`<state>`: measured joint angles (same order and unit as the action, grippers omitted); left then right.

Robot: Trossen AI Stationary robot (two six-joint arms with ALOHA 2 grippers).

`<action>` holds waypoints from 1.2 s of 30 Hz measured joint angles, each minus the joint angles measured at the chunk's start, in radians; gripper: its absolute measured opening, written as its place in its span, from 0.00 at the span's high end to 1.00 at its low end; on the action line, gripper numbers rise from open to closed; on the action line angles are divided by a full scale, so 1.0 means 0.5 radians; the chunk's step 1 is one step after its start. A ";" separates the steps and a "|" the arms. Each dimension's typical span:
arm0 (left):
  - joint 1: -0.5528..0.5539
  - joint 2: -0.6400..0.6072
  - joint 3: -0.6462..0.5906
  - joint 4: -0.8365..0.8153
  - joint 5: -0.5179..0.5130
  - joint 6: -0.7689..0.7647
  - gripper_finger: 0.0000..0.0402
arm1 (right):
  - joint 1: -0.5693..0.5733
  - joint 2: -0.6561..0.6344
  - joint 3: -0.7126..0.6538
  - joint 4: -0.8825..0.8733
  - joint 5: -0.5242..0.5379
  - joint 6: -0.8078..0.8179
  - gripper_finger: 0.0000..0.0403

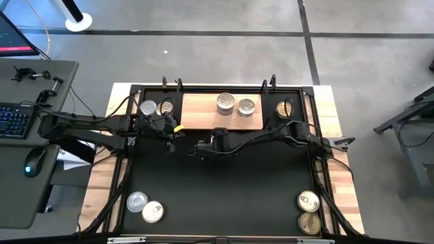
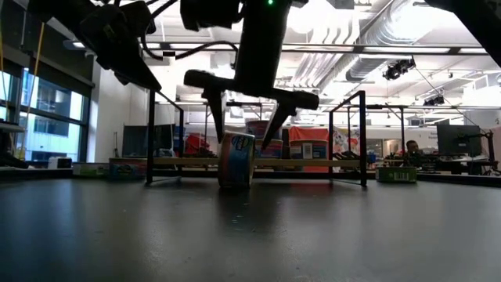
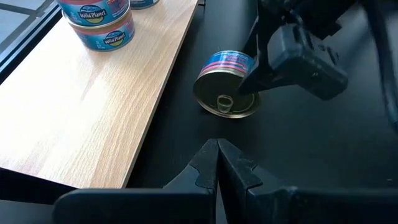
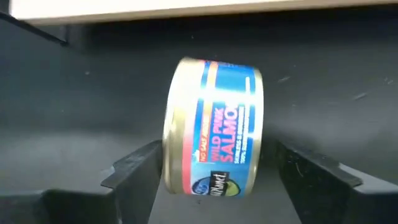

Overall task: Stack canned seafood by type on shelf
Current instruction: Stack the left blue-pink tuna can on top of the other blue-pink tuna can on the shelf

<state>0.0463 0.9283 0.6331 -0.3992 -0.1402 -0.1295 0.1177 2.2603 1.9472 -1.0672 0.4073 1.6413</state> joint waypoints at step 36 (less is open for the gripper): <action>-0.005 0.015 0.000 0.534 0.192 -0.270 1.00 | -0.537 -1.009 -0.307 -0.714 0.148 -1.110 0.58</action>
<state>0.0441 0.9357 0.6331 -0.1324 -0.0443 -0.2647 -0.1507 1.7557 1.7936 -1.4240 0.4812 1.0861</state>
